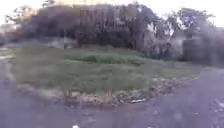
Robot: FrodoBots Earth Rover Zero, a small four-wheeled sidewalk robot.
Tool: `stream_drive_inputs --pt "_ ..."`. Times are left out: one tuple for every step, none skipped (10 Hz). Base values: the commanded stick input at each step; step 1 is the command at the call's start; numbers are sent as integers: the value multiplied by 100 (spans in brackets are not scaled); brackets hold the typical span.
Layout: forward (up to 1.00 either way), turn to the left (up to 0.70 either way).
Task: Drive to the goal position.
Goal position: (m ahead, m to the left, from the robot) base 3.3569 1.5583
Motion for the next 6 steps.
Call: stream_drive_inputs --pt "0 85" --pt "0 23" --pt "0 3" --pt "0 0" --pt "0 0" --pt "0 0"
